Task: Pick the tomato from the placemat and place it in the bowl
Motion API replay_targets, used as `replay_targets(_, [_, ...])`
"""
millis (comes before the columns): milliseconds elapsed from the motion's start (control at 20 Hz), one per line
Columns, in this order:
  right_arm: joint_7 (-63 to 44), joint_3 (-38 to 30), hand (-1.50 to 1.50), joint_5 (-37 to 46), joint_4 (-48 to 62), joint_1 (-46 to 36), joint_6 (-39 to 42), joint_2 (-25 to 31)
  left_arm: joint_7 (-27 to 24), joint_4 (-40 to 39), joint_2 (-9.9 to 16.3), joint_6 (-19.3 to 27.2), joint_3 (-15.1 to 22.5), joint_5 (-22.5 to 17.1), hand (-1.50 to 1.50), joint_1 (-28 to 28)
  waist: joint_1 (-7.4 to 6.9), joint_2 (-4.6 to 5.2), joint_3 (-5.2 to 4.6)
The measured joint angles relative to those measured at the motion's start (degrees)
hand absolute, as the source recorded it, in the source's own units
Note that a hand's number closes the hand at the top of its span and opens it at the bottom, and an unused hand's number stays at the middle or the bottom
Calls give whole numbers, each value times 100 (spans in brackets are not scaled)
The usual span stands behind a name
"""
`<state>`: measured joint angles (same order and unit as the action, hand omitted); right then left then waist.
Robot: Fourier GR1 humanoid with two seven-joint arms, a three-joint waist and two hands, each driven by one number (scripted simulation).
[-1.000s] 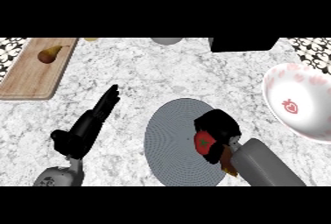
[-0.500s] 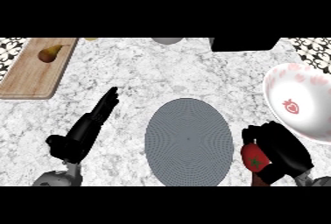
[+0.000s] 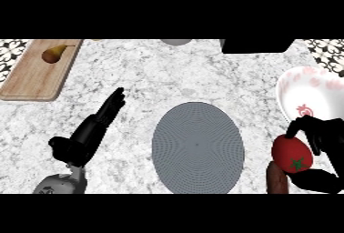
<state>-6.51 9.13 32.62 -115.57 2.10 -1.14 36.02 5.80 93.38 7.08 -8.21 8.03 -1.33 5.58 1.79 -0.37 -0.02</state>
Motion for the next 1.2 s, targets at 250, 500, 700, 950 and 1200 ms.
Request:
replay_targets(250, [-93,-1025,150,-824,6,-97,399,131,-172,-189,-43,-53,22,101,0,47,-101,23,0])
replay_targets(500, [206,-1383,150,-405,854,-468,266,111,-245,-215,-97,-111,52,154,0,21,-170,38,1])
replay_targets(700, [695,-1590,150,46,1853,-926,-206,71,-136,-213,-183,-63,96,228,0,148,-219,49,4])
replay_targets(950, [1288,-1689,150,443,3300,-1621,-524,90,-167,-365,-257,-60,73,266,0,250,-245,59,4])
replay_targets(1200, [1388,-1591,-150,371,4546,-1999,309,342,-82,-248,-261,-103,113,258,0,229,-324,77,6])
